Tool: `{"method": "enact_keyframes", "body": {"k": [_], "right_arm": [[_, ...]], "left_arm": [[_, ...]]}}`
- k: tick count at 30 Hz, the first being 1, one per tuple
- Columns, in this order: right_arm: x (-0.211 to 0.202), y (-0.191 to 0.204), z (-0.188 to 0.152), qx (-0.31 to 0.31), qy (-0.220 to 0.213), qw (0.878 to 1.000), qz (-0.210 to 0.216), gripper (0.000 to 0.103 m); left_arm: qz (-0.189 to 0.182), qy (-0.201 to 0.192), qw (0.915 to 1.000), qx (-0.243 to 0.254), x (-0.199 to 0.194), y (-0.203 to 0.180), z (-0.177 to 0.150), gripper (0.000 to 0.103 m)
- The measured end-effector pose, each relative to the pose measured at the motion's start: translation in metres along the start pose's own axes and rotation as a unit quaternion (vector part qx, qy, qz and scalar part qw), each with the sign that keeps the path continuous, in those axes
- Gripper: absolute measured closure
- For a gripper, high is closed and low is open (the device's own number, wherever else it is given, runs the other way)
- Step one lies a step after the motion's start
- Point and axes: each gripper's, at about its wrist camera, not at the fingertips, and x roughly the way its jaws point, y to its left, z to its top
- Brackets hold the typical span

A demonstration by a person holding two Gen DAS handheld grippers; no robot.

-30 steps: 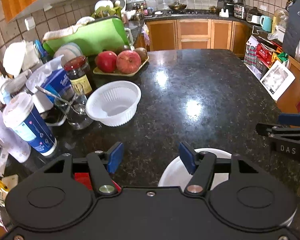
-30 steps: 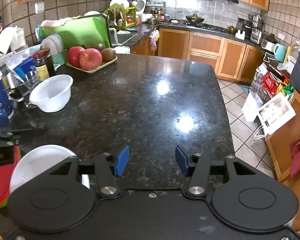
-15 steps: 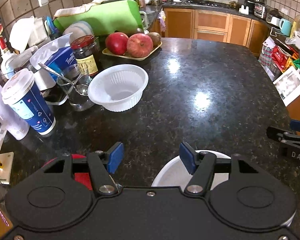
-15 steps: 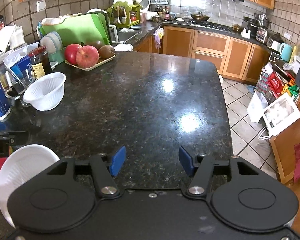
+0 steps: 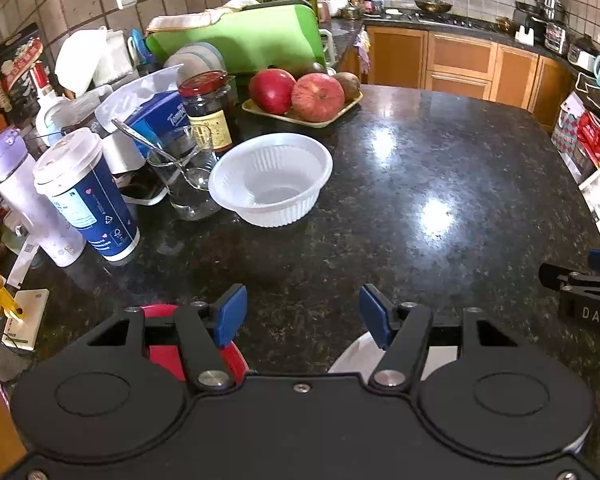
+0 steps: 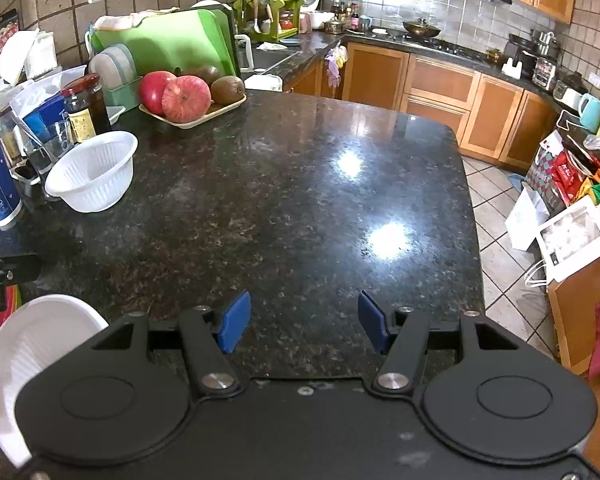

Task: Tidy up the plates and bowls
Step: 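Raise both grippers away from the stacked bowls, then move both grippers to the rim of the small white ribbed bowl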

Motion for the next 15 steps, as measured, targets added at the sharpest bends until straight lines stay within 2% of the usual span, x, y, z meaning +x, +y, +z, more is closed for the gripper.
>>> {"method": "enact_keyframes", "body": {"k": [11,15], "right_arm": [[0.015,0.01,0.012,-0.023,0.006,1.0,0.004,0.039],[0.025,0.017,0.02,-0.032,0.029,0.999,0.017,0.039]], "left_arm": [[0.004,0.009,0.9998,-0.015,0.009,0.012,0.007,0.037],[0.0,0.013,0.9998,-0.017,0.014,0.02,0.009,0.037]]}}
